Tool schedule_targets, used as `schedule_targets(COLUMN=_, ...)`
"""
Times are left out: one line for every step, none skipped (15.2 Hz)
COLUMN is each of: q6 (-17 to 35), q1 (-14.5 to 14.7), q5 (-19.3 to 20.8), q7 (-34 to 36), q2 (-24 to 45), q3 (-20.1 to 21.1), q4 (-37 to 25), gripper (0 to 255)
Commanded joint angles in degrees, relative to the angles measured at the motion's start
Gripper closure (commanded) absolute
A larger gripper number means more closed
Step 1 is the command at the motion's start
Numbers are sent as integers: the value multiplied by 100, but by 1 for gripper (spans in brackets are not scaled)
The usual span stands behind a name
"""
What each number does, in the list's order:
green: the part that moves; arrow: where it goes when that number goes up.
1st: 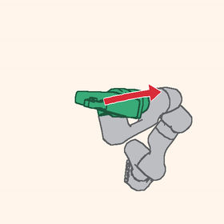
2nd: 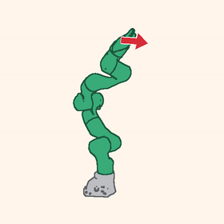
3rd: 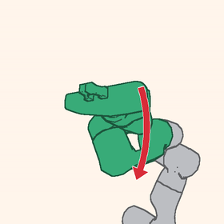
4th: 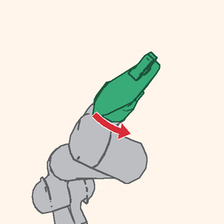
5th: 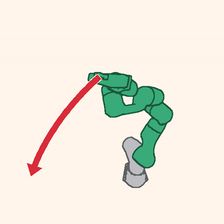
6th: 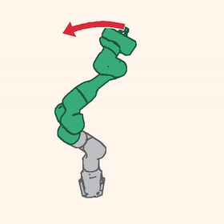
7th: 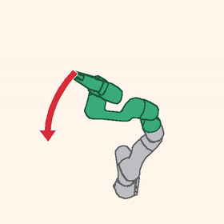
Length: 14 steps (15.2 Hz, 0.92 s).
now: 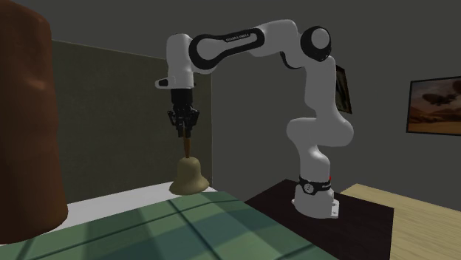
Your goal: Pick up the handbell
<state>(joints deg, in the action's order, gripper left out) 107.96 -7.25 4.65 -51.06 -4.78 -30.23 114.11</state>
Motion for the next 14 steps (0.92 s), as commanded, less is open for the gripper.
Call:
schedule_targets(q6=-145, q1=6, q5=6, q7=7, q2=-22, q3=10, q4=-129, gripper=255)
schedule_targets(q6=-222, q1=8, q5=9, q7=8, q2=-33, q3=13, q4=-195, gripper=255)
schedule_targets(q6=-298, q1=10, q5=12, q7=9, q2=-43, q3=17, q4=-263, gripper=255)
schedule_targets(q6=-374, q1=12, q5=14, q7=9, q2=-52, q3=20, q4=-332, gripper=255)
schedule_targets(q6=-451, q1=13, q5=16, q7=8, q2=-59, q3=24, q4=-402, gripper=255)
schedule_targets(q6=-527, q1=15, q5=17, q7=7, q2=-64, q3=27, q4=-474, gripper=255)
schedule_targets(q6=-604, q1=17, q5=17, q7=6, q2=-68, q3=30, q4=-547, gripper=255)
schedule_targets(q6=-681, q1=19, q5=17, q7=4, q2=-71, q3=32, q4=-621, gripper=255)
schedule_targets(q6=-758, q1=20, q5=16, q7=2, q2=-72, q3=34, q4=-697, gripper=255)
schedule_targets(q6=-835, q1=22, q5=14, q7=-1, q2=-72, q3=36, q4=-774, gripper=255)
schedule_targets(q6=-912, q1=23, q5=12, q7=-5, q2=-71, q3=38, q4=-852, gripper=255)
schedule_targets(q6=-989, q1=25, q5=10, q7=-9, q2=-67, q3=40, q4=-932, gripper=255)
schedule_targets(q6=-1001, q1=25, q5=9, q7=-9, q2=-68, q3=40, q4=-944, gripper=255)
schedule_targets(q6=-1001, q1=25, q5=9, q7=-10, q2=-67, q3=40, q4=-944, gripper=255)
